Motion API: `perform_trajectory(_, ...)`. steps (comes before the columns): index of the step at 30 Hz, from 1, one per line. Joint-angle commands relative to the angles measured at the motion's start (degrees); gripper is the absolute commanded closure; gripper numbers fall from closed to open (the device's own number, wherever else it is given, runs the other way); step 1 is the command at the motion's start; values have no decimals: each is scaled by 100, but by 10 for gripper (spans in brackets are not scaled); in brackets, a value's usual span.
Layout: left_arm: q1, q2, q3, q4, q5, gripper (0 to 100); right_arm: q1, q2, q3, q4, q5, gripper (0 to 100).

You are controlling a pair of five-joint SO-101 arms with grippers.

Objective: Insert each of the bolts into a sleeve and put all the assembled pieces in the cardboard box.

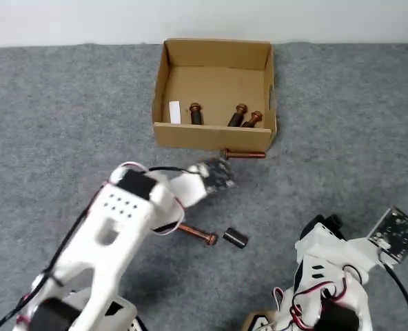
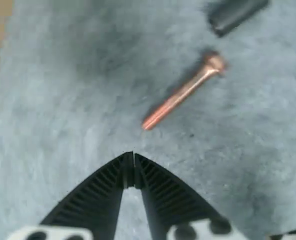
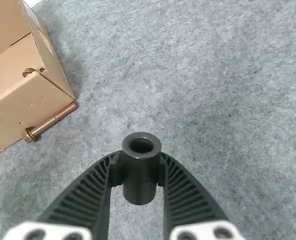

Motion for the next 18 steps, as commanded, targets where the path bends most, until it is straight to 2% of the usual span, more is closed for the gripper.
perform_trajectory(1,299,554,-646,62,-325,938,66,-31,9,-163,62,991)
perform_trajectory(5,580,1213,-1332,325,-334,856,66,-22,9,-163,62,991)
perform_trajectory(11,958,2136,-2000,835,-686,853,66,-13,18,-163,62,991)
perform_trajectory(18,985,2813,-2352,853,-949,854,66,-13,18,-163,62,991)
